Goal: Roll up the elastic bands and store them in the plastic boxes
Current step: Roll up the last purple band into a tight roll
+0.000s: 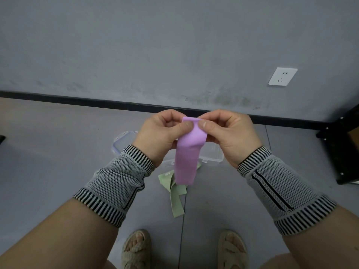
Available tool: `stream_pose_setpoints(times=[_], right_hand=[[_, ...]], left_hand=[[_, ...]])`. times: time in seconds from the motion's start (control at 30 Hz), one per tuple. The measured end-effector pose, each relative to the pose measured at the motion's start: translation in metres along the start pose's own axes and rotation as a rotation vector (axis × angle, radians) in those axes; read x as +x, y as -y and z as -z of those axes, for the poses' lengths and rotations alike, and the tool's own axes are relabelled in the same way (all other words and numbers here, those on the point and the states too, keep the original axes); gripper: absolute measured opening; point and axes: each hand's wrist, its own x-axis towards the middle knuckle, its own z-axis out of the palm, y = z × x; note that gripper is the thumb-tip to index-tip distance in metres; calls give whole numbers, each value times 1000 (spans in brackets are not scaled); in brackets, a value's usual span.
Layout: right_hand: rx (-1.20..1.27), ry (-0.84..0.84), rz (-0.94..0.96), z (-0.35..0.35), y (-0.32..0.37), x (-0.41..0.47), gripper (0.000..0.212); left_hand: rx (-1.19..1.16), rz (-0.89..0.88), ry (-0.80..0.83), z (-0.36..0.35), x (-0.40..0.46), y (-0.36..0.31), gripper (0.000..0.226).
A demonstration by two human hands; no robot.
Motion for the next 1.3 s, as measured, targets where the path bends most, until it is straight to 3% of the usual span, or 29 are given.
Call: stream_pose_setpoints(times=[0.47, 0.8, 1.3], right_hand=[[-197, -23, 198, 0, 1, -2, 31], [-346, 69, 306, 2, -1, -6, 26], [-567, 23, 550, -2, -7, -4, 22]], left_hand=[[-13, 82, 34, -1, 0, 0, 12], [-124, 189, 76, 5, -1, -7, 16], [-123, 222, 62, 7, -4, -12, 15]])
